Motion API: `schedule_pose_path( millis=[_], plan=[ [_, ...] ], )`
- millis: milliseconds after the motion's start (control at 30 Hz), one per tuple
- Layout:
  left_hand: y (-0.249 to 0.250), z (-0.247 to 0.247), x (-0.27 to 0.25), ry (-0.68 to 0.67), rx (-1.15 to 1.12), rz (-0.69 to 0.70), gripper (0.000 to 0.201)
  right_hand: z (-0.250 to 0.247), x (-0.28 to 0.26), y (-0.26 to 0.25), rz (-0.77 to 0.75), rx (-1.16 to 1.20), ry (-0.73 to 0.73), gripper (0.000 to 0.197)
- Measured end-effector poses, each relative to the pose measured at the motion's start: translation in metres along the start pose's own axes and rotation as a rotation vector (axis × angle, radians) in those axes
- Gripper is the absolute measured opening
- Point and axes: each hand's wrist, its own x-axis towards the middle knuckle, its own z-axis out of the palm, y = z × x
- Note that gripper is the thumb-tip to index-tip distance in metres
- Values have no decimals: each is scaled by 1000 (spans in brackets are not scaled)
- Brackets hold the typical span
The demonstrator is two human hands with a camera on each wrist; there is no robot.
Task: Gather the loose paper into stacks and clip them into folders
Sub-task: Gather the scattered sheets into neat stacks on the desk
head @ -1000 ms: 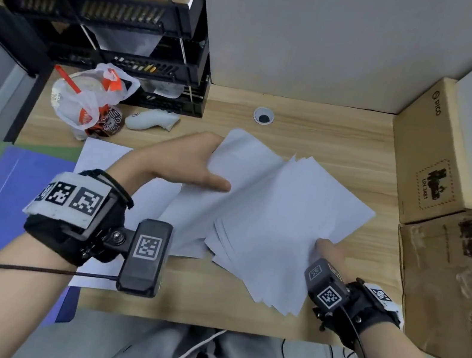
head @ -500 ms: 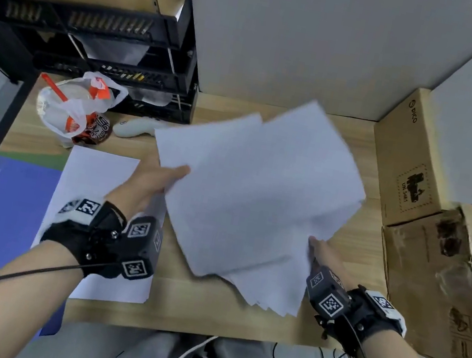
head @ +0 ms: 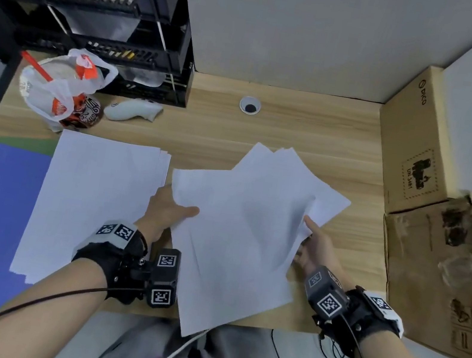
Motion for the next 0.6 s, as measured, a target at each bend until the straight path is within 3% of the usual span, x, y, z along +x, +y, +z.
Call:
schedule_pose_path(
  millis=[200, 300, 433, 500, 600],
  plan=[
    [6, 0, -3, 27, 34, 43, 48, 12, 4, 4, -1, -19, -122, 57],
    [7, -2, -2, 57, 17, 43, 46, 16, -3, 3, -15, -28, -156, 51],
    [4, -2, -1, 44, -42, 15, 46, 9, 16, 10, 1, -314, 9, 68],
    [0, -3, 0, 15, -122, 4, 41, 11, 14, 6, 45, -427, 115, 61],
    [-3, -10, -1, 42, -203, -5, 34, 11, 6, 2, -8, -403, 217, 33]
  ],
)
